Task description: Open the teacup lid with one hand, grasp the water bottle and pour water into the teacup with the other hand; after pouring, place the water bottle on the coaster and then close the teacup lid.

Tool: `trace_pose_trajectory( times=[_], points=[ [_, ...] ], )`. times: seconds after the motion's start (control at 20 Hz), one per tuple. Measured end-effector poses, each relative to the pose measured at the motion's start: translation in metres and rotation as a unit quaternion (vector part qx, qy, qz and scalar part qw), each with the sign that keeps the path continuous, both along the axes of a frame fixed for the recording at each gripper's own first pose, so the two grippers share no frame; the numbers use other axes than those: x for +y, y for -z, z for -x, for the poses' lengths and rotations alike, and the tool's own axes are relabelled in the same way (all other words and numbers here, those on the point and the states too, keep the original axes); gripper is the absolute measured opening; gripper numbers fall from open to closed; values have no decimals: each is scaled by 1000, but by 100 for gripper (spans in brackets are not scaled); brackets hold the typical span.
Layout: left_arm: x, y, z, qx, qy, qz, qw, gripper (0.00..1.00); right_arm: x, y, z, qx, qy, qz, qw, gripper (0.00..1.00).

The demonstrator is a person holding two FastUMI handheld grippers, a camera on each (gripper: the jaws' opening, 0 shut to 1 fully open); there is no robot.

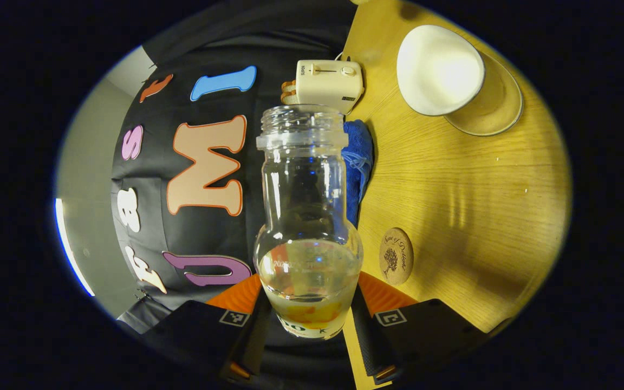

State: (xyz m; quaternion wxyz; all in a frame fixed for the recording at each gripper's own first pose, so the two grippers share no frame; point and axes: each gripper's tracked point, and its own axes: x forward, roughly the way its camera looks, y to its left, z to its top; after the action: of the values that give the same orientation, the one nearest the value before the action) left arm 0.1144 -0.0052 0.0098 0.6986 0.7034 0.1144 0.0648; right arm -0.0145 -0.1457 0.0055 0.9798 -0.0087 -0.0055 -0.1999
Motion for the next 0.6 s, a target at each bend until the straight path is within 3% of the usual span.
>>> trace_pose_trajectory(
  times=[0.6],
  points=[
    [-19, -2, -4, 8, 26, -69, 997, 69, -1, 0, 1, -1, 3, 0, 1000, 32]
  ],
)
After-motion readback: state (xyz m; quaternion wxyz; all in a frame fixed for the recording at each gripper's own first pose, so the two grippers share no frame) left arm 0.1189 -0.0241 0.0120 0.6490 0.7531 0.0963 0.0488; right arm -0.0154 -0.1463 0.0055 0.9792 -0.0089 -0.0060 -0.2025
